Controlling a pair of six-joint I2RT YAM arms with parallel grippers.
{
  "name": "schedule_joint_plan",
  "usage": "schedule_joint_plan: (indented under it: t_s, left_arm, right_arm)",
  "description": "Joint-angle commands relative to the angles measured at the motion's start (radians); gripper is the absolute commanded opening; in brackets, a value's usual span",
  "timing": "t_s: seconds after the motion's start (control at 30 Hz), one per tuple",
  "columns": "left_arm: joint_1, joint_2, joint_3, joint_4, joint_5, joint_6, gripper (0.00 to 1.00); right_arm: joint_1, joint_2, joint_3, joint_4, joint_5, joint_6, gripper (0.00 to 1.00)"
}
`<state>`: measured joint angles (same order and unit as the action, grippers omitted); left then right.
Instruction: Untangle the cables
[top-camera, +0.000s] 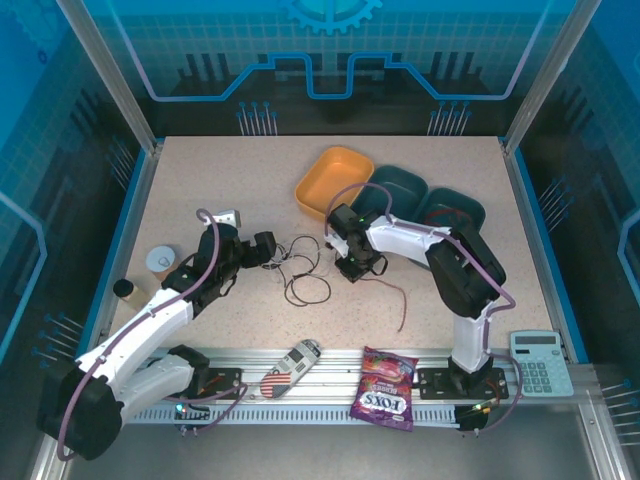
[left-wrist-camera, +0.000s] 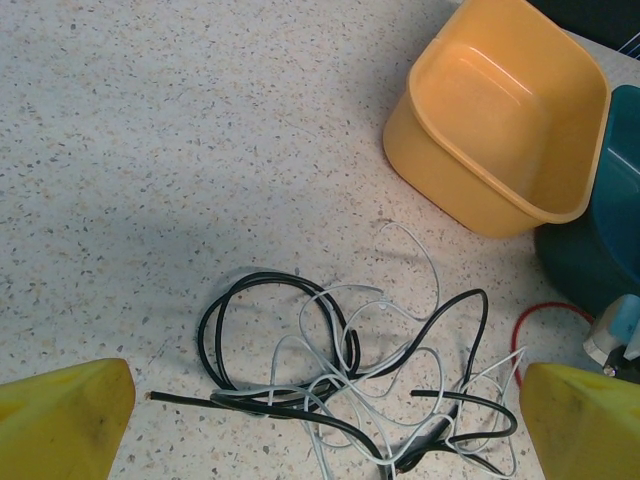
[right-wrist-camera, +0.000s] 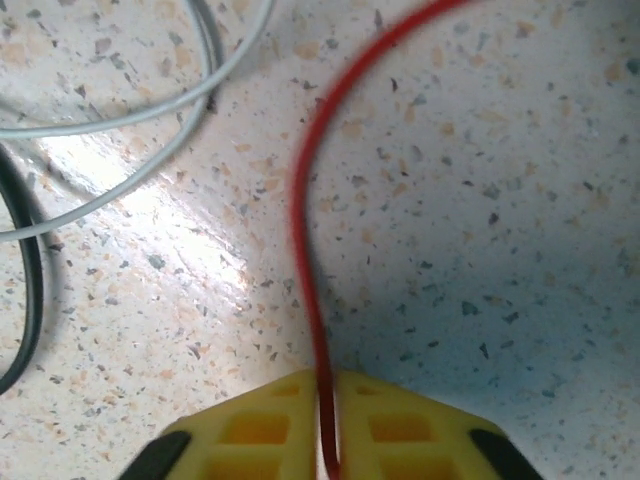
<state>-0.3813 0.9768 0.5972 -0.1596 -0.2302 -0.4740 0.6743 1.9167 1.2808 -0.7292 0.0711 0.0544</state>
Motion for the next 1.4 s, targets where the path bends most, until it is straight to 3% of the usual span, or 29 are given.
schedule_joint_plan:
  t_s: [0.0, 0.57, 0.83, 1.07, 1.37]
  left_arm:
    - [0.009, -0.013, -0.011, 0.0, 0.022, -0.02, 0.99]
    - [0.012, -0.009, -0.001, 0.006, 0.031, -0.015, 0.99]
    - [0.014, -0.003, 0.001, 0.013, 0.052, -0.007, 0.99]
    - [0.014, 0.0, -0.012, 0.038, 0.096, -0.007, 0.99]
    - [0.013, -0.011, -0.012, 0.034, 0.108, 0.0, 0.99]
  right_arm:
    - [0.012, -0.069, 0.004, -0.039, 0.005, 0.019, 0.11]
    - [0.043, -0.325, 0.085, -0.055, -0.041, 0.055, 0.05]
    - [0.041, -0.44, 0.121, -0.065, 0.181, 0.116, 0.01]
    - [0.018, -0.561, 0.09, 0.033, 0.376, 0.125, 0.0]
    - [-0.142, -0.695, -0.004, 0.246, 0.469, 0.087, 0.0]
